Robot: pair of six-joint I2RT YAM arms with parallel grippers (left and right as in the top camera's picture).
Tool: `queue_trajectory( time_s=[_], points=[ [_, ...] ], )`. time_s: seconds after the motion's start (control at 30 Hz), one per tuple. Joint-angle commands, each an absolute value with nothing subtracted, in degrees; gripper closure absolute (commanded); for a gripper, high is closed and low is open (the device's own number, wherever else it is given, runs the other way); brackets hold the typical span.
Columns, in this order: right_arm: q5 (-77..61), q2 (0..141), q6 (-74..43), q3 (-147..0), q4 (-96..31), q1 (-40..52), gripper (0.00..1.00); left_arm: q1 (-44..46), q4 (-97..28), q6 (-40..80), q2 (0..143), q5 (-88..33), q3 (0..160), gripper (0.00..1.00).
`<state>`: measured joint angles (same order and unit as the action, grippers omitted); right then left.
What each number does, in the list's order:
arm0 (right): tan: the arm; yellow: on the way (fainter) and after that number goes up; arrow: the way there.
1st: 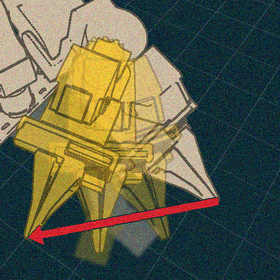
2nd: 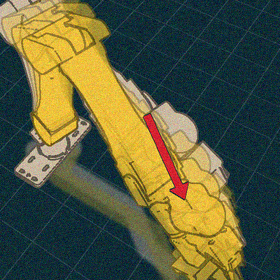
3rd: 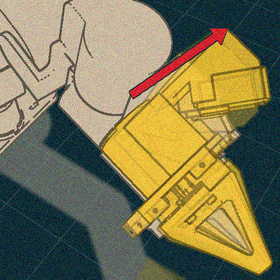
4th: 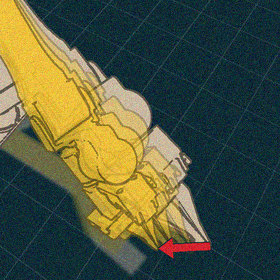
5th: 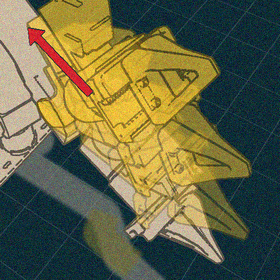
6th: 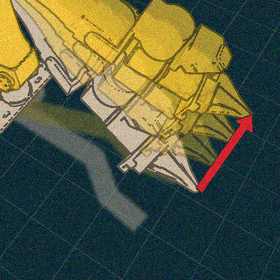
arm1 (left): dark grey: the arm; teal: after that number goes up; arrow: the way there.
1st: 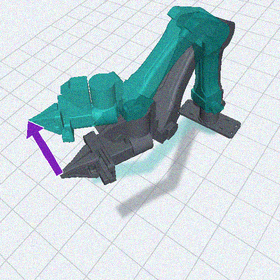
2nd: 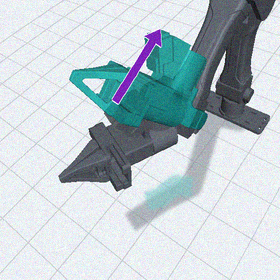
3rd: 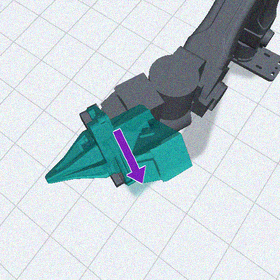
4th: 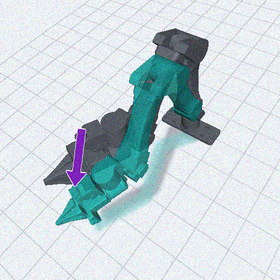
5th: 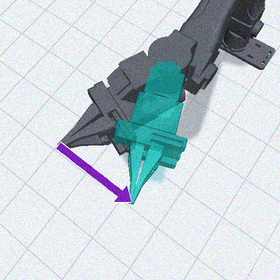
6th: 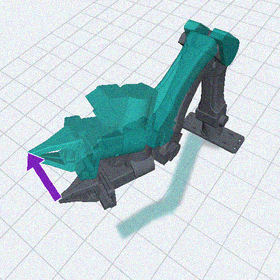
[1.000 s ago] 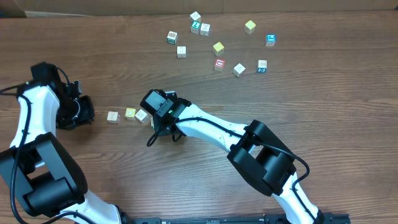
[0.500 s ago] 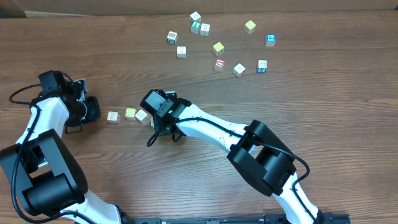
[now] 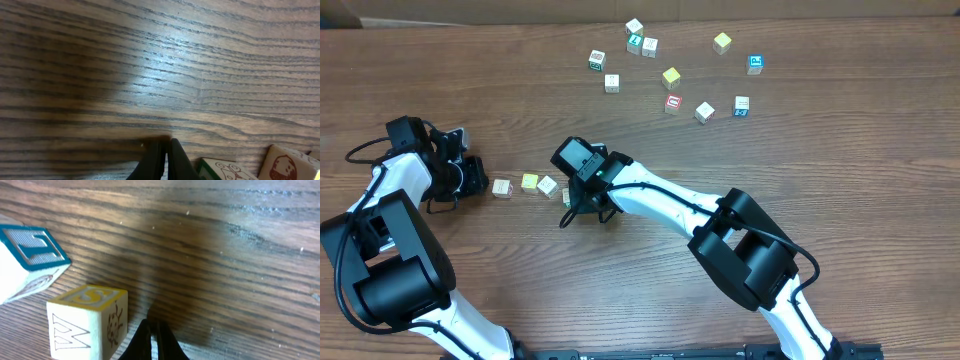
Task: Form a horizontal line
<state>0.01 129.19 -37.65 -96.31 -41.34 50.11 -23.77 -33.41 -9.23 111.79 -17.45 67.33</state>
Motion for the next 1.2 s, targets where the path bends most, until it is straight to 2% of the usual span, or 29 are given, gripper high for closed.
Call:
queue_trajectory(
  time_s=[0.0, 0.67, 1.0, 1.17],
  points=[
    [-6.8, 131.3, -37.4, -95.4, -40.5, 48.9, 0.96, -23.2, -34.5, -10.8, 116.8, -18.7, 65.2, 0.96],
    [-25.8, 131.3, -37.5, -95.4, -32.2, 44.6, 0.96, -23.2, -37.1, -13.4, 116.8, -21.0, 65.2, 0.96],
    [-12.0, 131.3, -40.1, -95.4, -41.1, 44.5, 0.96, -23.2, -37.9, -13.3, 116.8, -20.7, 65.2, 0.96],
    [-15.3, 130.9, -35.4, -96.8, -41.3, 43.3, 0.96, -23.3, -38.9, -13.3, 116.8, -19.0, 65.3, 0.96]
  ],
)
